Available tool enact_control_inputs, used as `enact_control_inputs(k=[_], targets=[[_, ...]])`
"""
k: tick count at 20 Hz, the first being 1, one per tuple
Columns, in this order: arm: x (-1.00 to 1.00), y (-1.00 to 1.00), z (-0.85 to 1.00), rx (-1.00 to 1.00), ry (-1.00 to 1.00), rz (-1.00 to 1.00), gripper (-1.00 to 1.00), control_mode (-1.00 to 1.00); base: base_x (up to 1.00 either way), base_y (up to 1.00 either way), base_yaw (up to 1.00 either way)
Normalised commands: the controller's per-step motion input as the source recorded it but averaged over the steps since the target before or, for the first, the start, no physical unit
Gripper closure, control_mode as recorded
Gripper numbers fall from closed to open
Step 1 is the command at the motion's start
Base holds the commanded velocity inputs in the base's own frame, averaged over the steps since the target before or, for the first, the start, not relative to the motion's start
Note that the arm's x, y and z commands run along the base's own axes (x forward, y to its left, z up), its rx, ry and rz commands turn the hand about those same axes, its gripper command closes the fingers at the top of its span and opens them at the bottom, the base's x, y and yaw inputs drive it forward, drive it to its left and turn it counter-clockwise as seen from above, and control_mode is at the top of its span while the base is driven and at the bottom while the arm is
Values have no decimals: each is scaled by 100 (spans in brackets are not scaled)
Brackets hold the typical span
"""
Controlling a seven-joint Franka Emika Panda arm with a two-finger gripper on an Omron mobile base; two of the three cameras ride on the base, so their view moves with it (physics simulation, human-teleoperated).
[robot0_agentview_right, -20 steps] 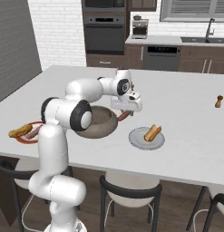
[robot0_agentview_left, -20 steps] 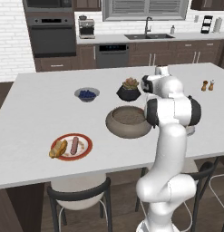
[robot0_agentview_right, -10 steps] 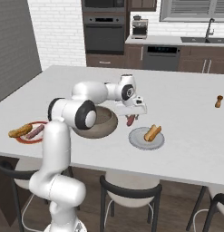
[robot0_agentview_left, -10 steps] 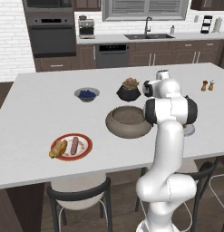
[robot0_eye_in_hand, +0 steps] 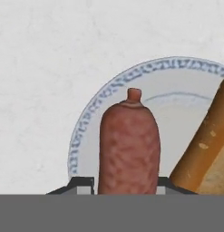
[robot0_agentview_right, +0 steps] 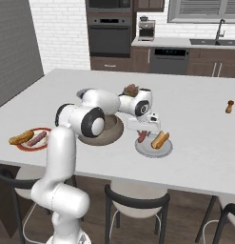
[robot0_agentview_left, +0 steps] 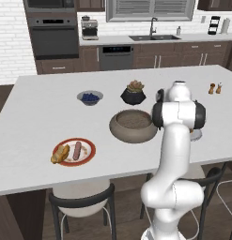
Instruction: Place one bun and one sausage from the bowl on each plate.
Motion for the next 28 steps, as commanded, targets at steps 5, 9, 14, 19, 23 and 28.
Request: enact_control_inputs(k=[5,9,14,19,23,28], targets=[[2,-15,-36,2,0,-14,100,-100,0,0,0],[0,0,-36,0,0,-7,100,-100,0,0,0],[2,-1,-18,1,0,-2,100,-100,0,0,0],[18,-3,-1,0,-1,0,100,-100,0,0,0],[16,-32,-10,0,0,0,100,-100,0,0,0],[2,-30,0,0,0,0,100,-100,0,0,0]])
